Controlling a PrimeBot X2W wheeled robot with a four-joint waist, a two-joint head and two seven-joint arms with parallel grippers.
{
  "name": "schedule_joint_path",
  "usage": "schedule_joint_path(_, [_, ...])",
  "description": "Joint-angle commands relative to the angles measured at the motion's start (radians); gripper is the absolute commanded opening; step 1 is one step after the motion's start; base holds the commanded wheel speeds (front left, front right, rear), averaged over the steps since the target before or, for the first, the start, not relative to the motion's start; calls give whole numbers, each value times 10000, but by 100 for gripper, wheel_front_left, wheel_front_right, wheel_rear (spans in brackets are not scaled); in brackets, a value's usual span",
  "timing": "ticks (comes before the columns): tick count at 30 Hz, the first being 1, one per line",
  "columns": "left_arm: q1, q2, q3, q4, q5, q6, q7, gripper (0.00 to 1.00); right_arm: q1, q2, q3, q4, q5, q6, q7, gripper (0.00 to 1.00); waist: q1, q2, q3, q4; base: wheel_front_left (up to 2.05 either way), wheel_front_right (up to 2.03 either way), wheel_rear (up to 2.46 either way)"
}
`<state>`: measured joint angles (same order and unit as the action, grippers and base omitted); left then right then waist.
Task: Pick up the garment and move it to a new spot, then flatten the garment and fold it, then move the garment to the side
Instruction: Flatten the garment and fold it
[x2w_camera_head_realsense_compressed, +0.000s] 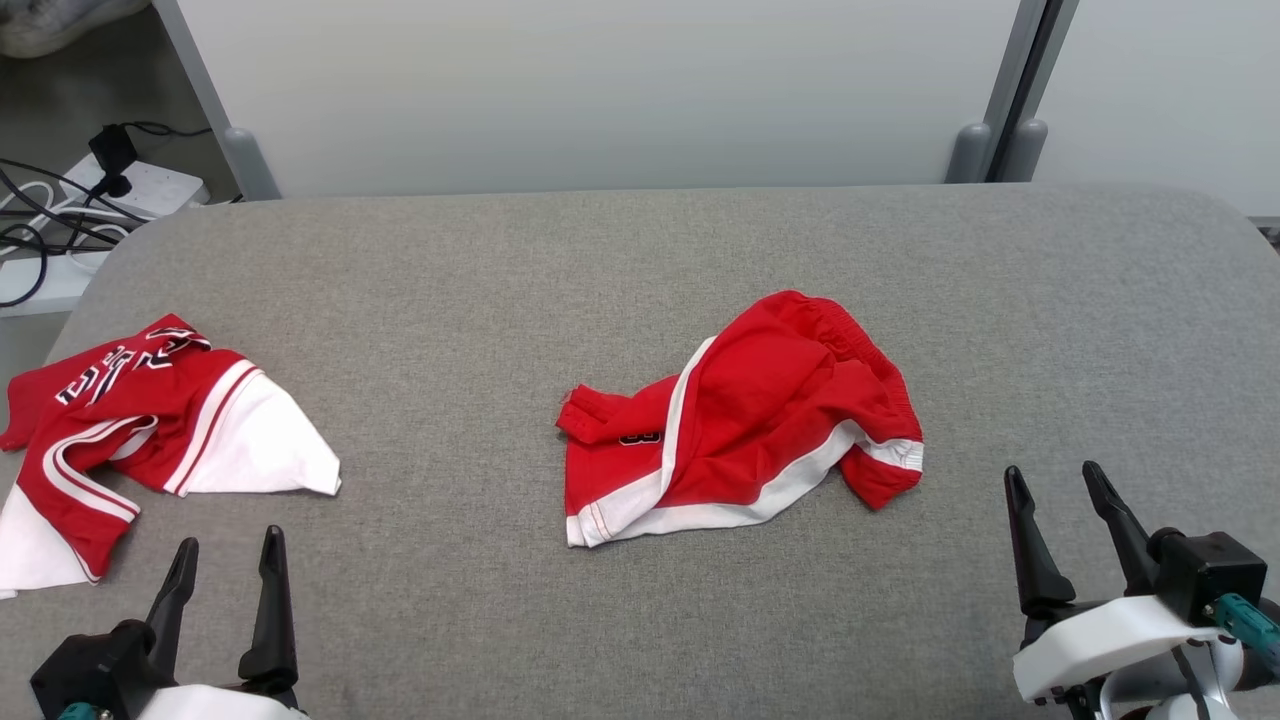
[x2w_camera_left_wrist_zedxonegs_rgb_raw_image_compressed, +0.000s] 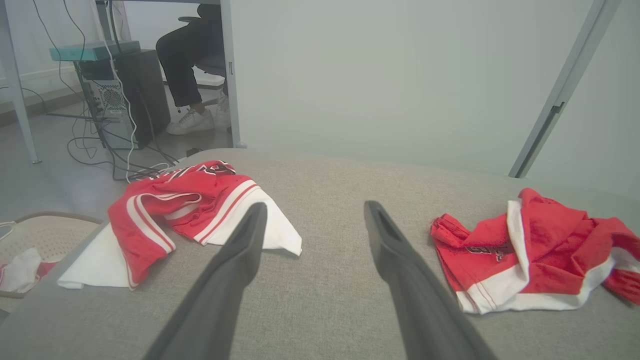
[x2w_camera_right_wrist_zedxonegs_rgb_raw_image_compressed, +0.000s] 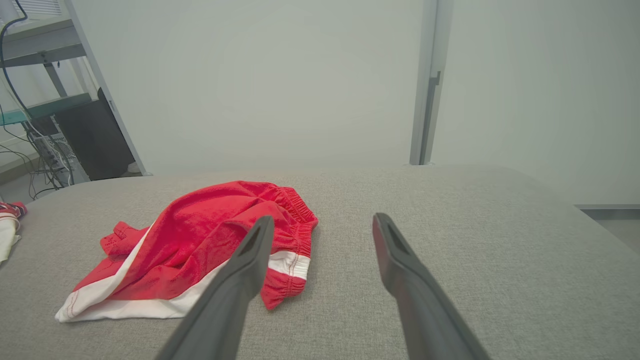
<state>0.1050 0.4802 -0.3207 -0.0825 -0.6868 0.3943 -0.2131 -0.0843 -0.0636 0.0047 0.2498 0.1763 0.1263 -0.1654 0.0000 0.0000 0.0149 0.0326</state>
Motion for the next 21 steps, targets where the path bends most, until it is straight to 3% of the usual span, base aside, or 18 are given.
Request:
schedule_joint_path(1, [-291,320,492,-272,51,58,-136,100,-95,-32,183,-421,-74,44,40,100,0,0,-67,-16,0,0,0])
schedule_joint_path(21, [-1030,441,212,168,189,-649,-240,100,158,120,156,-1002,-88,44,176,100,0,0,8,-133,0,0,0])
